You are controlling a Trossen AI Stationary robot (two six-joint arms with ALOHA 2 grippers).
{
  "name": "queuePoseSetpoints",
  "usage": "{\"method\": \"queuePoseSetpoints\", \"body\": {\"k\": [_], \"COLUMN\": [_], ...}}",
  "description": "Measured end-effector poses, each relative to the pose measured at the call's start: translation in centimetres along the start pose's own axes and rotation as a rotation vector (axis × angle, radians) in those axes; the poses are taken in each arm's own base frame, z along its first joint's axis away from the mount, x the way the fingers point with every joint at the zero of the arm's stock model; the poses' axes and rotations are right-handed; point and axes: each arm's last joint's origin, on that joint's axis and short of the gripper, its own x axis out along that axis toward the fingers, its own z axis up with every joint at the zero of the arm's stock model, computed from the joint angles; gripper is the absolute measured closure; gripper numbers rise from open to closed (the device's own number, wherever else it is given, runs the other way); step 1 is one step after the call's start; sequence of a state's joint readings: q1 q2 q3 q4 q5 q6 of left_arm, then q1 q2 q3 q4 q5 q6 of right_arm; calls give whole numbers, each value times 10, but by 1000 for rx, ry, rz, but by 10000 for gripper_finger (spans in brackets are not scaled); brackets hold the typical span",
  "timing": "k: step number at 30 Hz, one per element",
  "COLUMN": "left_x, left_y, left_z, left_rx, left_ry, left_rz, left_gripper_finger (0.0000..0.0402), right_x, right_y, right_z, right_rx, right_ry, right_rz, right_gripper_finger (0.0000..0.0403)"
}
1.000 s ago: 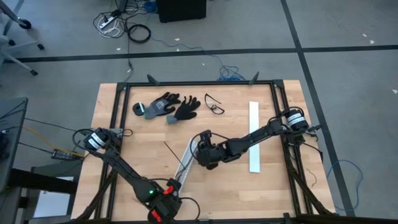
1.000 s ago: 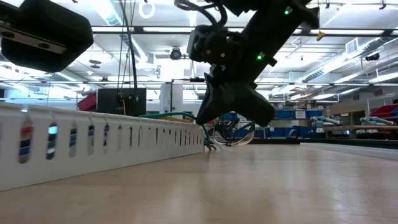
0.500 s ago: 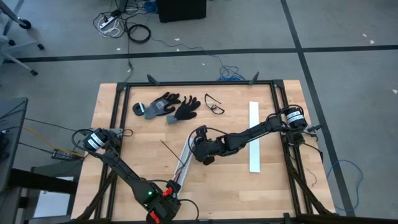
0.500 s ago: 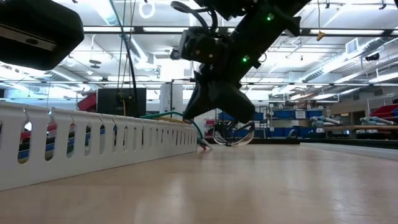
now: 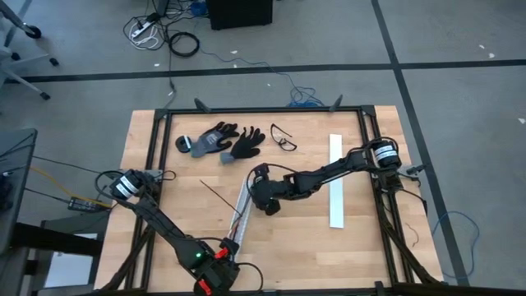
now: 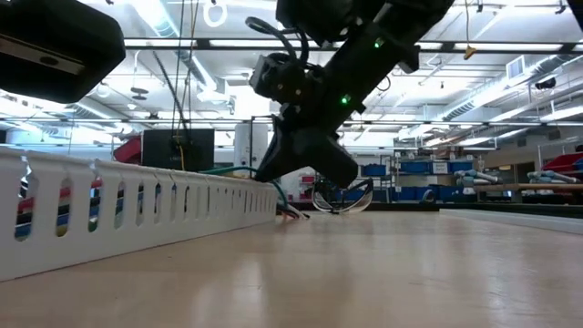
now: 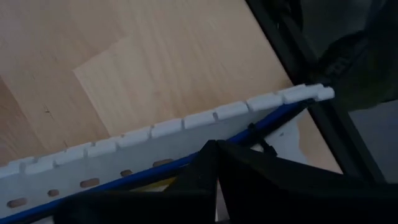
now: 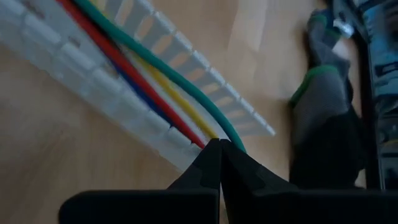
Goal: Ziptie cables
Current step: Put the ziptied cables in a white cable duct
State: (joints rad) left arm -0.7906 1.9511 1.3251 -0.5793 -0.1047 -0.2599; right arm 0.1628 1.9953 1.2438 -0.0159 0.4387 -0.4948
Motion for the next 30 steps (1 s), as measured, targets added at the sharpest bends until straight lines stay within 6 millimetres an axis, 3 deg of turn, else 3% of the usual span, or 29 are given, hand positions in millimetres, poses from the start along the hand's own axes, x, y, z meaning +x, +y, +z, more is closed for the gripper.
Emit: {"method": "queuePoseSetpoints", "body": {"k": [9, 14, 21, 25, 30], "left_x": [0, -1, -2, -4, -7], "left_y": [-2, -5, -6, -7, -14], "left_z": [0, -4, -15, -25, -36], "left_rx": [-8, 6, 30, 67, 209], "left_ry": [1, 28, 142, 234, 318], "left_rz": [-9, -10, -14, 5, 27], "left_gripper_finger": [402, 402, 402, 401, 402], "right_x": [-5, -29, -60, -66, -38], "right_y": [-2, -7, -14, 9, 55], "right_z": [5, 13, 2, 5, -2], "right_rx": [-49, -67, 28, 112, 89], "right_ry": [-72, -96, 52, 38, 43], "right_rz": [64, 98, 221, 409, 359], "right_gripper_finger": [403, 403, 403, 403, 402]}}
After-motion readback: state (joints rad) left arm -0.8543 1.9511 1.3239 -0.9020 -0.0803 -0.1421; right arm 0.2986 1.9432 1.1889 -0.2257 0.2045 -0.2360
